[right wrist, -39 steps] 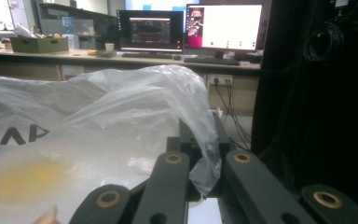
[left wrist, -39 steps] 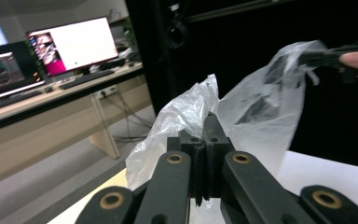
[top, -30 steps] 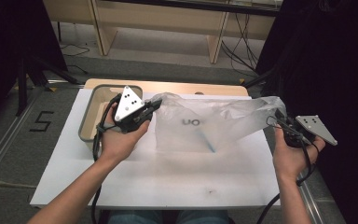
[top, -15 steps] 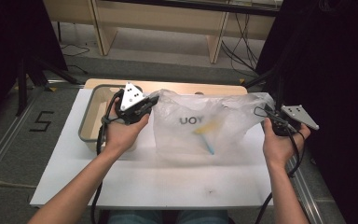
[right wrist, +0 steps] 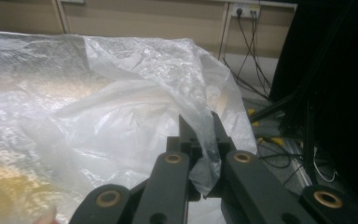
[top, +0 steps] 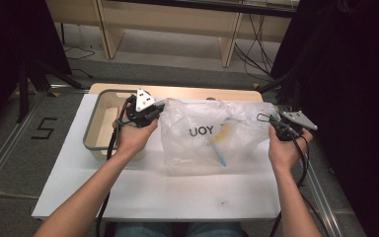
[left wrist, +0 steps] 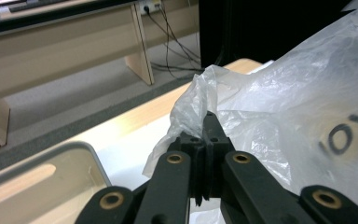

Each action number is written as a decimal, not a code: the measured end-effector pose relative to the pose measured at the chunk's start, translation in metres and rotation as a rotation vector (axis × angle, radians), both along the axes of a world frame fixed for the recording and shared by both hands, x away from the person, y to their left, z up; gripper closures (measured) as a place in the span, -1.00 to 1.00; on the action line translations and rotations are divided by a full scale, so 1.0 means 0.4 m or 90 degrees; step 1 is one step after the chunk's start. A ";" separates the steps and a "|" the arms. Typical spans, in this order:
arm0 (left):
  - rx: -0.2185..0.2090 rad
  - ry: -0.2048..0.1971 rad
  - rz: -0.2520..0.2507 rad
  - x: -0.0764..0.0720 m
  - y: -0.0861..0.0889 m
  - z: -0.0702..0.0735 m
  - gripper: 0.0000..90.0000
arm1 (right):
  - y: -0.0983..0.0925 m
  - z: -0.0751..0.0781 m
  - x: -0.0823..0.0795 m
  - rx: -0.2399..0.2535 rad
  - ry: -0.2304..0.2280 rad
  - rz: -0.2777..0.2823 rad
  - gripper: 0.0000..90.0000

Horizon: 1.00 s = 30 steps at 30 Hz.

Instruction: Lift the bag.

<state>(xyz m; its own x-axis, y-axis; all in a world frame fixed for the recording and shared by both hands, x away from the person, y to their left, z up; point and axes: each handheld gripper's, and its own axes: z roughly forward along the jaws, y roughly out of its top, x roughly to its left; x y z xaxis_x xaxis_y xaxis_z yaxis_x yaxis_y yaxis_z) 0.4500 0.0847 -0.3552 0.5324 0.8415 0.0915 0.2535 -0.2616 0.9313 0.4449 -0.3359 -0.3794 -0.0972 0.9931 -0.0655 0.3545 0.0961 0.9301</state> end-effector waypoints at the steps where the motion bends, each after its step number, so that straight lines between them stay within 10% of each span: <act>1: 0.001 0.003 0.002 0.003 0.000 -0.006 0.99 | 0.001 -0.005 0.003 -0.002 0.004 0.002 1.00; 30: 0.047 0.062 0.053 0.071 0.015 -0.099 0.99 | 0.018 -0.106 0.041 -0.007 0.094 0.018 1.00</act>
